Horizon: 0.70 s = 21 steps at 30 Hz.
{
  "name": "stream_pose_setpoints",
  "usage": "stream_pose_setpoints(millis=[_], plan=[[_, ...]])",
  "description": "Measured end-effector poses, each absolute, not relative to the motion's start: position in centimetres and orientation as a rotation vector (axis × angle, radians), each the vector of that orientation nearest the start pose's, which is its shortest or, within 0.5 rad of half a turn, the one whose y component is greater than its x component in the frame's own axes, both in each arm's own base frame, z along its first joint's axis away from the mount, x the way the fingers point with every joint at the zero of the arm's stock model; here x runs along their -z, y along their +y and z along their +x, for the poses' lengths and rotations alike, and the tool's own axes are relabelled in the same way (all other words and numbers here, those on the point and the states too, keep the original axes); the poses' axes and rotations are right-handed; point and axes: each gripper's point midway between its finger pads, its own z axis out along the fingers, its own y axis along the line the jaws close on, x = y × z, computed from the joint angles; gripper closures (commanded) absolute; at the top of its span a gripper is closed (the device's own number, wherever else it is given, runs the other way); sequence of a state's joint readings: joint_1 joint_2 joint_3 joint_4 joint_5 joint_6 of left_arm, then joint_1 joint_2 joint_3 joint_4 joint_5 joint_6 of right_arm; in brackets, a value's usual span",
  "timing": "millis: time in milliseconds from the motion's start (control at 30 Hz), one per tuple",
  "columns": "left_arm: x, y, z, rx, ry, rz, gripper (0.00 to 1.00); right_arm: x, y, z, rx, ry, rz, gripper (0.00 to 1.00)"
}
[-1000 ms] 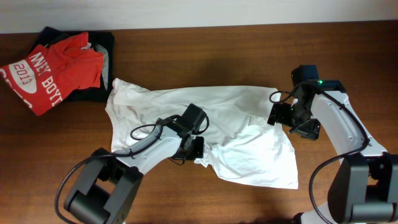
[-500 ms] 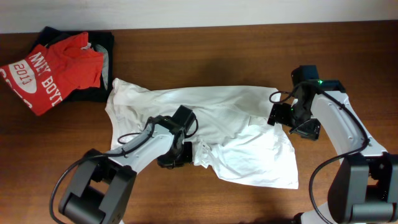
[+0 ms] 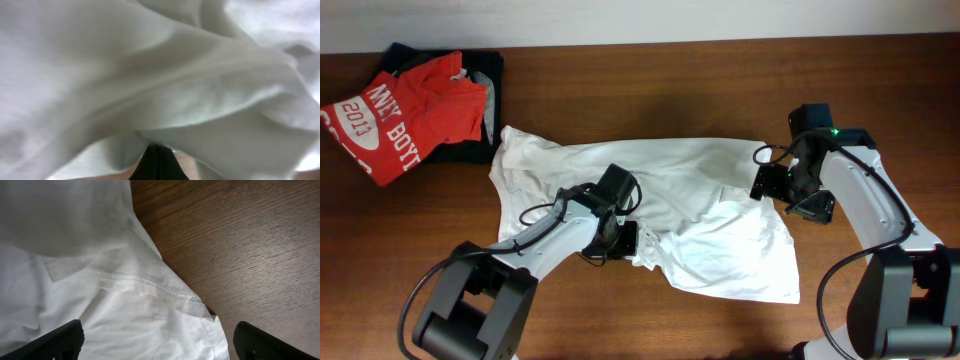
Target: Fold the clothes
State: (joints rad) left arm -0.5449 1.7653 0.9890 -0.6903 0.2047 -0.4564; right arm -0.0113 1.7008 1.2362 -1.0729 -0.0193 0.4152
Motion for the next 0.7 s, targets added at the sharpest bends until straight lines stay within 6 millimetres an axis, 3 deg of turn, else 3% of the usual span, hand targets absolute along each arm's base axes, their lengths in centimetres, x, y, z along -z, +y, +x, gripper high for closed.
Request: stream_pose_setpoints(millis=[233, 500, 600, 700], plan=[[-0.3, -19.3, 26.7, 0.325, 3.045, 0.157, 1.0, -7.3, 0.0, 30.8, -0.04, 3.042, 0.659, 0.01], [0.4, -20.3, 26.2, 0.319, 3.079, 0.201, 0.99, -7.3, 0.0, 30.8, -0.039, 3.045, 0.658, 0.01], [0.5, -19.4, 25.2, 0.254, 3.133, 0.199, 1.0, -7.3, 0.0, 30.8, -0.039, 3.045, 0.658, 0.01], [0.5, -17.3, 22.9, 0.124, 3.245, 0.188, 0.99, -7.3, 0.0, 30.8, -0.039, 3.045, 0.659, 0.01]])
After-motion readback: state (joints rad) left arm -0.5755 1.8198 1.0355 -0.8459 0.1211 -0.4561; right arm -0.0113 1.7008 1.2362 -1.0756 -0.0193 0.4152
